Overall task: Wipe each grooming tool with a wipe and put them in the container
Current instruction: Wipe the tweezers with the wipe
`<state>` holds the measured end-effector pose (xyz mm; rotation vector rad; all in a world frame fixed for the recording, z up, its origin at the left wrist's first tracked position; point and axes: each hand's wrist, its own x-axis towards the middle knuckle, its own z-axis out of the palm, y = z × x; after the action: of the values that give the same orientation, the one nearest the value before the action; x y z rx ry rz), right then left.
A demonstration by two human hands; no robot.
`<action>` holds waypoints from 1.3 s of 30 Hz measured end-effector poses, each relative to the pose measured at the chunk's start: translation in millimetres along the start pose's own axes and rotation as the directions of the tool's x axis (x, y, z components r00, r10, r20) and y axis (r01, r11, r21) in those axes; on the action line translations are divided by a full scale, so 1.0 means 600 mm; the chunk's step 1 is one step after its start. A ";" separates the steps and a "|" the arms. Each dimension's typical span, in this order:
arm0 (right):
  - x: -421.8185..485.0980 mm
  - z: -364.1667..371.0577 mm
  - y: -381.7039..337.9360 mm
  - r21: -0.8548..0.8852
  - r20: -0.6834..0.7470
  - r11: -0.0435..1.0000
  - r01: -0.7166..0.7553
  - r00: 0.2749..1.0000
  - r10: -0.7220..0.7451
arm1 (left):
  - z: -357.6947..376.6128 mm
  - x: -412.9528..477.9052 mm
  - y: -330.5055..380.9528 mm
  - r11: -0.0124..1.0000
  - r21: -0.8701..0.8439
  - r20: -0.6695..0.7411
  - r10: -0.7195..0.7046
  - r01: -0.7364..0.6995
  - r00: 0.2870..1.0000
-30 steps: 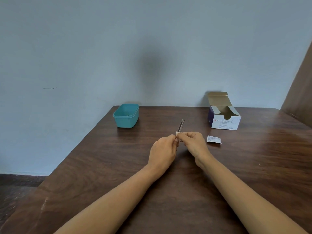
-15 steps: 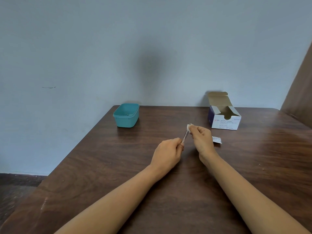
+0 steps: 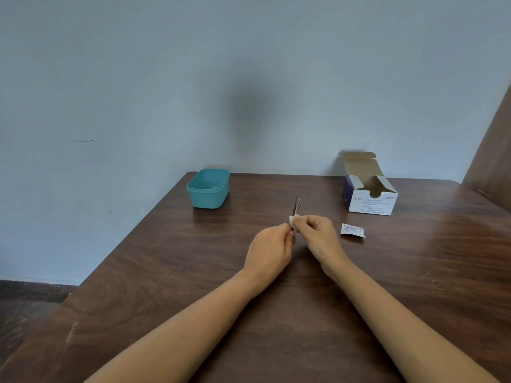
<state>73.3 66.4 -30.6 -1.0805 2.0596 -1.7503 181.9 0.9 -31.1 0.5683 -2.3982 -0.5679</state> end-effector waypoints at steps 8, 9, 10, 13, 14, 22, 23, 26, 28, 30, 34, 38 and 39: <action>-0.007 -0.009 -0.015 0.069 0.080 0.997 0.022 0.996 -0.028 | -0.001 0.000 -0.006 1.000 0.002 -0.019 -0.029 0.029 0.999; -0.006 -0.011 -0.016 0.080 0.098 0.997 0.013 0.995 -0.021 | -0.001 -0.001 -0.007 0.999 0.003 -0.018 -0.031 0.031 0.999; -0.005 -0.014 -0.016 0.097 0.113 0.995 0.004 0.993 -0.015 | 0.000 -0.001 -0.008 0.999 0.006 -0.018 -0.032 0.032 0.999; -0.005 -0.016 -0.016 0.151 0.124 0.988 0.002 0.992 -0.021 | 0.000 0.001 -0.007 1.000 0.013 -0.031 -0.015 0.016 0.999; -0.006 -0.015 -0.015 0.172 0.104 0.985 0.014 0.994 -0.033 | 0.000 0.002 -0.006 1.000 0.018 -0.036 -0.004 0.005 0.999; -0.001 -0.001 -0.005 0.195 -0.141 0.978 0.080 0.989 -0.053 | 0.005 0.004 -0.002 0.995 0.073 0.026 0.073 -0.075 0.997; 0.001 -0.001 -0.007 0.200 -0.172 0.977 0.078 0.984 -0.044 | 0.006 0.004 0.000 0.994 0.070 0.037 0.085 -0.087 0.996; 0.007 -0.005 -0.008 0.261 -0.228 0.962 0.078 0.974 -0.018 | 0.008 0.003 0.004 0.992 0.061 0.049 0.108 -0.111 0.993; 0.011 -0.011 -0.008 0.307 -0.250 0.949 0.073 0.968 0.006 | 0.009 0.002 0.004 0.991 0.059 0.050 0.117 -0.120 0.992; 0.015 -0.015 -0.006 0.343 -0.276 0.937 0.064 0.961 0.035 | 0.009 0.002 0.006 0.989 0.063 0.056 0.129 -0.133 0.990; 0.016 -0.020 -0.014 0.405 -0.331 0.912 0.071 0.941 0.074 | 0.008 0.001 0.010 0.985 0.067 0.048 0.154 -0.157 0.987; 0.016 -0.022 -0.019 0.415 -0.347 0.908 0.063 0.933 0.094 | 0.009 0.001 0.009 0.984 0.066 0.037 0.164 -0.166 0.986; 0.016 -0.023 -0.020 0.408 -0.345 0.911 0.064 0.935 0.089 | 0.009 0.000 0.008 0.984 0.062 0.033 0.162 -0.164 0.986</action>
<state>62.7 70.4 -13.0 -0.6560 1.7260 -2.3785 176.9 6.1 -32.5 0.3880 -2.4686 -0.4308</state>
